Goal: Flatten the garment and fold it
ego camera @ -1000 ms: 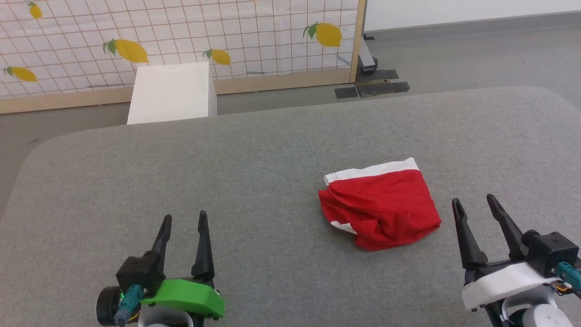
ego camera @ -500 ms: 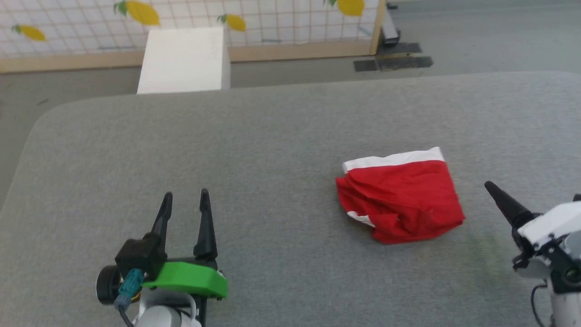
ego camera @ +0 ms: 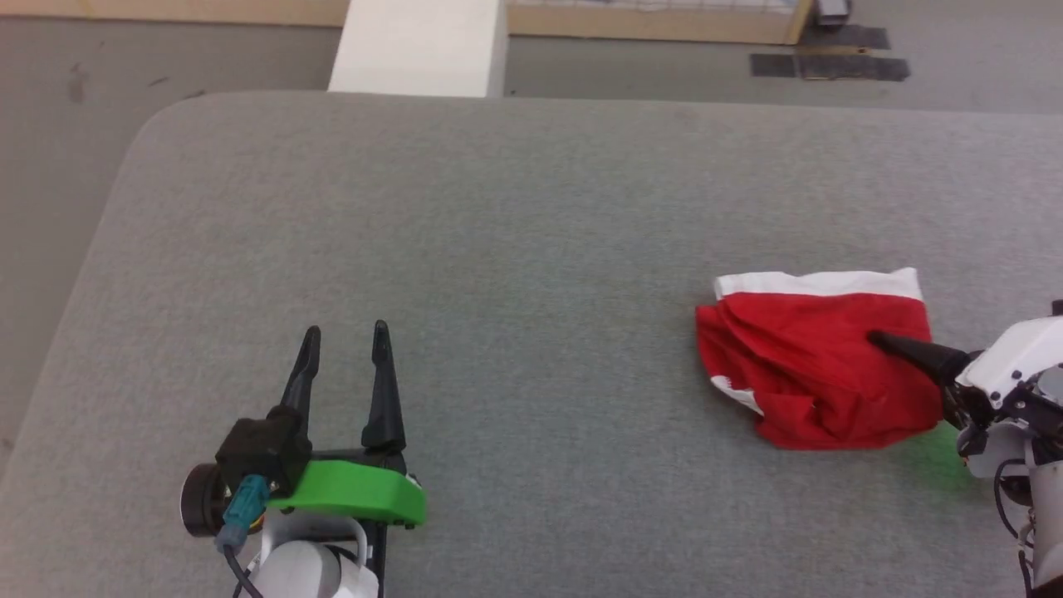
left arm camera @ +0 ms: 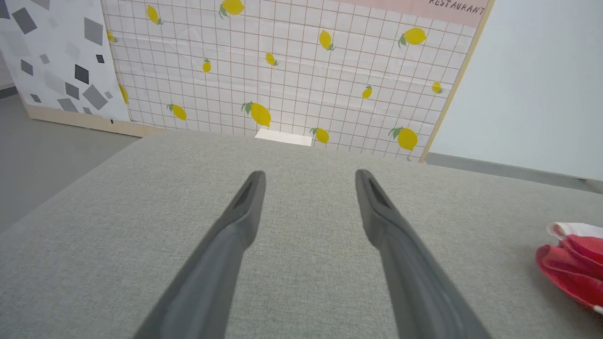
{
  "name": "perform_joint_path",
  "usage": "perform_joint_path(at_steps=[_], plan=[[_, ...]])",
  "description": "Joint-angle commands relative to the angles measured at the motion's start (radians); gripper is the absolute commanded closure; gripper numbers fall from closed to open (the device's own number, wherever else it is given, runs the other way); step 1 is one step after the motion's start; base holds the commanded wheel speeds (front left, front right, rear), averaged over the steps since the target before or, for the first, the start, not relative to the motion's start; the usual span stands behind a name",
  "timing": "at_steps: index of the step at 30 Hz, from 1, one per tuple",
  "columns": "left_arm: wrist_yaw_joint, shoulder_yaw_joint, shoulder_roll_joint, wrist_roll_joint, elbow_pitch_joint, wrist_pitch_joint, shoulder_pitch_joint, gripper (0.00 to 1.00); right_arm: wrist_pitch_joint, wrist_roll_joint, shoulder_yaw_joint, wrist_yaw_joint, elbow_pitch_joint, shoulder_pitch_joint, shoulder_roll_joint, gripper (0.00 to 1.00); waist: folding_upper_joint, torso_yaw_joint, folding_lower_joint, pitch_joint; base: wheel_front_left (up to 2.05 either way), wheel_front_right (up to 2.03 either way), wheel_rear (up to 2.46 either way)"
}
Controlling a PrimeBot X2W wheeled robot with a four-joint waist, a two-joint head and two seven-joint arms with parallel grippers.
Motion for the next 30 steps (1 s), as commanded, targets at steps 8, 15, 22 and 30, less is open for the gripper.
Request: perform_joint_path(at_steps=[8,15,22,30], plan=[[0.002,0.004,-0.001,0.001,-0.004,-0.005,0.006,0.0,0.153,-0.097,0.055,-0.001,-0.12,0.05,0.016,1.0,0.0,-0.002,0.0,-0.023,0.0,0.0,0.0],[-0.011,0.017,-0.001,0.012,-0.005,-0.005,0.011,0.0,0.05,-0.312,0.165,-0.001,-0.249,0.086,-0.057,1.0,0.0,-0.107,0.0,-0.033,0.0,0.0,0.0],[-0.02,0.021,-0.001,0.034,-0.019,-0.005,-0.018,0.0,-0.071,-0.488,0.329,-0.001,-0.3,0.096,-0.176,1.0,0.0,-0.248,0.0,0.006,0.0,0.0,0.0],[-0.033,0.026,0.001,0.095,-0.038,-0.005,-0.089,0.0,-0.298,-0.569,0.388,-0.001,-0.205,0.036,-0.265,1.0,0.0,-0.381,0.0,0.102,0.0,0.0,0.0]])
